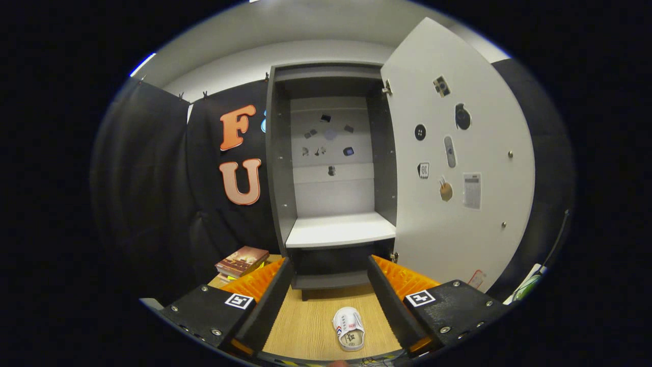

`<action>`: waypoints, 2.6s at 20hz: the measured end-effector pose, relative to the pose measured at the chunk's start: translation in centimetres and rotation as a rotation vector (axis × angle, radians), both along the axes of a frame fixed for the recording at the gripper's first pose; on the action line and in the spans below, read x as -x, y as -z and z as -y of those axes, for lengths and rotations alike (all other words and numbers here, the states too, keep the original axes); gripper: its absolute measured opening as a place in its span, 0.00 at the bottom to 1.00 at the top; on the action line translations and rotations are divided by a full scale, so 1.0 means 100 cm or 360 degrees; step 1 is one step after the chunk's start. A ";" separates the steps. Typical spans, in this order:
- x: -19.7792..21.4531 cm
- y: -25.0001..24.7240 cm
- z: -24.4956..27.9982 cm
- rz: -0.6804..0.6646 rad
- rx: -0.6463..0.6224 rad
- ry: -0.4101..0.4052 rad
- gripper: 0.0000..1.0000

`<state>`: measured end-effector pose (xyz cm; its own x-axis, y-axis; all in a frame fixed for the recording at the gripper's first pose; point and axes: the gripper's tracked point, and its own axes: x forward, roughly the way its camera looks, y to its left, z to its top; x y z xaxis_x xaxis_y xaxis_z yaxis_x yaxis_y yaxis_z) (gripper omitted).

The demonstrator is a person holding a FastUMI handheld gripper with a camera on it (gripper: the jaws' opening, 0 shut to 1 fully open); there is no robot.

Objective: Open the shoe cabinet door, grab the shoes and put them into the shoe cabinet, then close the shoe cabinet door.

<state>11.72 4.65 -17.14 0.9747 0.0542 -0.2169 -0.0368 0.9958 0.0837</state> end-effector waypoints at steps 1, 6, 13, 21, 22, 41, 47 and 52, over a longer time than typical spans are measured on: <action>-0.003 0.015 -0.001 -0.0044 -0.0012 -0.0007 0.93; -0.012 0.096 0.001 -0.0272 -0.0062 -0.0025 0.93; -0.020 0.196 0.001 -0.0558 -0.0073 -0.0041 0.93; -0.018 0.304 -0.006 -0.0885 -0.0149 -0.0064 0.93; -0.018 0.314 -0.005 -0.0913 -0.0157 -0.0060 0.93; -0.026 0.392 -0.008 -0.1214 -0.0171 -0.0071 0.04; -0.033 0.374 -0.012 -0.1163 -0.0125 -0.0073 0.00; -0.043 0.341 -0.015 -0.1051 -0.0079 -0.0070 0.00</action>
